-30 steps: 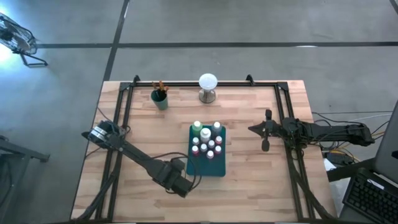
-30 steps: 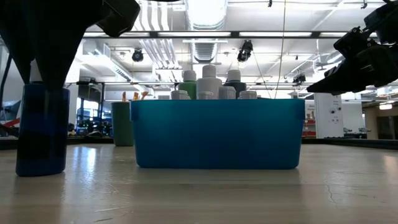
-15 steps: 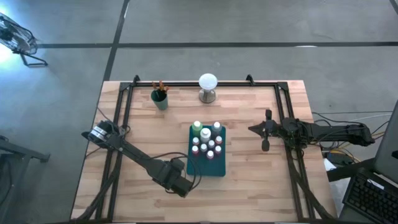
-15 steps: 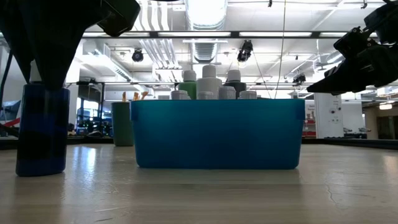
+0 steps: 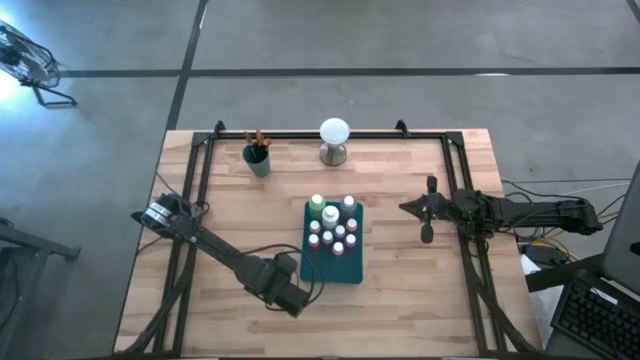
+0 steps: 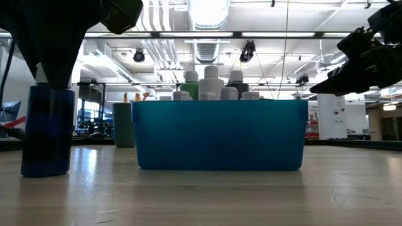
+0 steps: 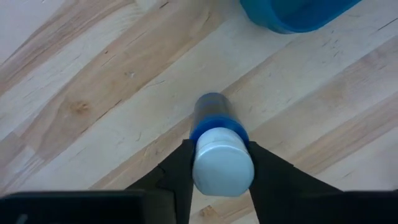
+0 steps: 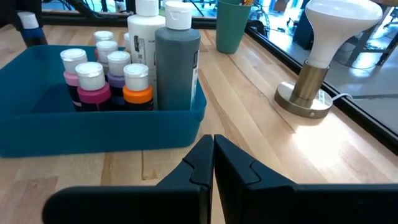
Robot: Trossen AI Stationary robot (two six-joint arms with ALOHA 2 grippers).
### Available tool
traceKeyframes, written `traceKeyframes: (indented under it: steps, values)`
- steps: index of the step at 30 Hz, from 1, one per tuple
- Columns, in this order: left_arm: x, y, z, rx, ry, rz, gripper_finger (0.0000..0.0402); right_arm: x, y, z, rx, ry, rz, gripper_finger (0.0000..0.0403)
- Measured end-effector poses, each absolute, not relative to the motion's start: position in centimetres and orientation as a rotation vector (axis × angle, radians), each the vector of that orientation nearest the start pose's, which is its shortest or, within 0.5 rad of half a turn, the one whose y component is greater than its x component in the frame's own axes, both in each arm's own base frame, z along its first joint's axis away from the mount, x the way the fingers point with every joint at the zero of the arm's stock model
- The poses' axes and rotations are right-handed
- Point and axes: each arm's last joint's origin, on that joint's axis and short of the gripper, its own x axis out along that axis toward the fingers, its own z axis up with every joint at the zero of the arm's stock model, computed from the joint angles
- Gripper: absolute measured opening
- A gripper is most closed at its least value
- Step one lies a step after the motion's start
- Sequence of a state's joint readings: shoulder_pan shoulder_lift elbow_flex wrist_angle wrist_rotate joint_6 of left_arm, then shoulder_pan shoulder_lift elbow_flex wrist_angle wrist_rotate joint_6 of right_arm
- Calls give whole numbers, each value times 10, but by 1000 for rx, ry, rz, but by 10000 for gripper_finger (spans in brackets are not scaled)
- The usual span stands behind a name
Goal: Pick & Place Paint Supplies
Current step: Put the blue paint bottle into the blue bin
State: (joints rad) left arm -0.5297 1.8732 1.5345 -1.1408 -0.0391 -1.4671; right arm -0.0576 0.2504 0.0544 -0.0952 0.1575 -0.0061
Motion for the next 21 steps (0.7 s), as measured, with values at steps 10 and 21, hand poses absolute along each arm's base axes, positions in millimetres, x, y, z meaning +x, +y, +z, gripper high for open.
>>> traceKeyframes:
  steps: [10, 21]
  values:
    - [310, -180, 234, -761, 1357, 677, 121, 108, -11, 152, -19, 292, -213, 8]
    - [303, -173, 251, -793, 1325, 679, 121, 108, -11, 152, -11, 291, -214, 8]
